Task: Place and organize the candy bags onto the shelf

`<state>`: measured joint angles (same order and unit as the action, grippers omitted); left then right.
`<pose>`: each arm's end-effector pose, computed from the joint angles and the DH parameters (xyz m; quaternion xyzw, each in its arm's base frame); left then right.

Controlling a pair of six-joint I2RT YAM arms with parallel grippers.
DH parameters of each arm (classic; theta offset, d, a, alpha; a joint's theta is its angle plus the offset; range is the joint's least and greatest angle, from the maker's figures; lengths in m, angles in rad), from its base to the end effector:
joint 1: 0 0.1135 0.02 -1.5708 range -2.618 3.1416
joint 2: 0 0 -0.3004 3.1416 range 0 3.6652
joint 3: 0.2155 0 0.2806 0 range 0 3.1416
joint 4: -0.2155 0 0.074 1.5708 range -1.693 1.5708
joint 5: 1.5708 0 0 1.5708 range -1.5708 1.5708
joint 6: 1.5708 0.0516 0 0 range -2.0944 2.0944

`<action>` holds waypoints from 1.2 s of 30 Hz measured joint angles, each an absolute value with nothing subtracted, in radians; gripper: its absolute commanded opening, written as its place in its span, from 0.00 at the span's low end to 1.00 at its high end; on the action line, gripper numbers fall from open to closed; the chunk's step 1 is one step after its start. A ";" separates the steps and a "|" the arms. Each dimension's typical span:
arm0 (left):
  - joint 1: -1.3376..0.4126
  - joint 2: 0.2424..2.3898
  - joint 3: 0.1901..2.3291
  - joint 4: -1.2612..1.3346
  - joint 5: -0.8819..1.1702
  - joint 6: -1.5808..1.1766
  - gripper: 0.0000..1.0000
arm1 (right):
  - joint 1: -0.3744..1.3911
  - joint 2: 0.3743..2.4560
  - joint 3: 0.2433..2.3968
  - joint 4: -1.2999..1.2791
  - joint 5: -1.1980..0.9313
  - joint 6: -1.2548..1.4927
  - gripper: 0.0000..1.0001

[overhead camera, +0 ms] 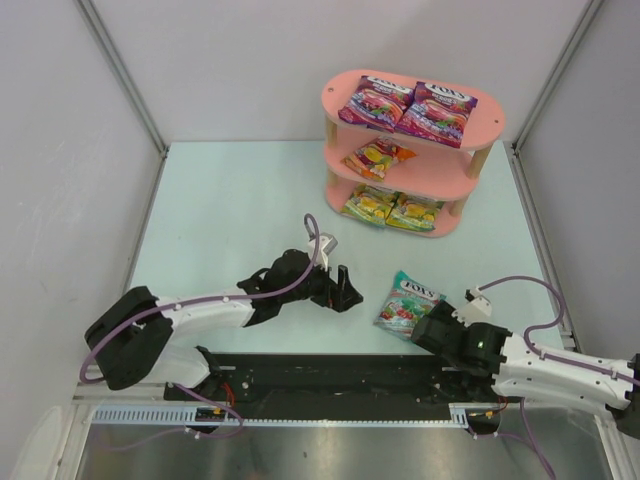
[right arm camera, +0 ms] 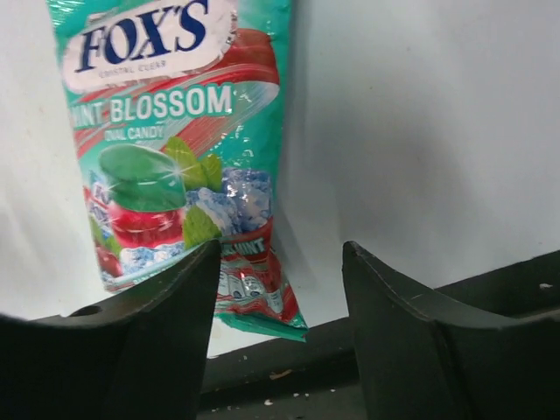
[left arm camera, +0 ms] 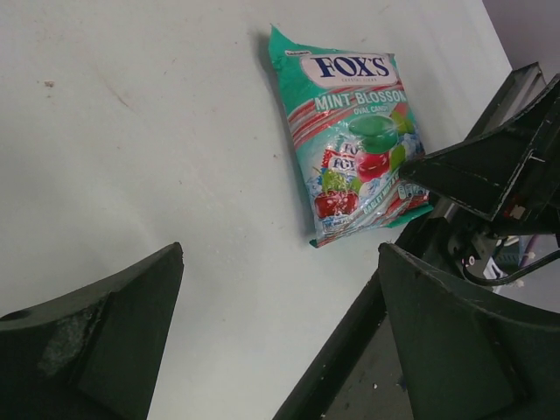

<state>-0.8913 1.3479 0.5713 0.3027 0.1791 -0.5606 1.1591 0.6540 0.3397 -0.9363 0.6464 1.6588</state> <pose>0.1827 -0.2409 0.2002 0.1859 0.8306 -0.4018 0.3377 0.0673 0.0765 0.1592 0.2805 0.8945 0.0987 0.3338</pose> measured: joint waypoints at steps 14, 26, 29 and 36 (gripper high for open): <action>-0.897 1.373 0.578 0.336 0.195 -0.587 0.94 | 1.169 0.571 0.276 -0.768 0.708 1.549 0.00; -0.898 1.288 0.548 0.321 0.187 -0.595 0.67 | 1.126 0.678 0.274 -0.277 0.557 0.955 0.00; -0.899 1.214 0.508 0.290 0.167 -0.595 0.69 | 1.056 0.769 0.274 -0.113 0.417 0.795 0.00; -0.899 0.993 0.425 0.183 0.069 -0.595 0.70 | 0.871 0.975 0.276 0.136 0.184 0.625 0.00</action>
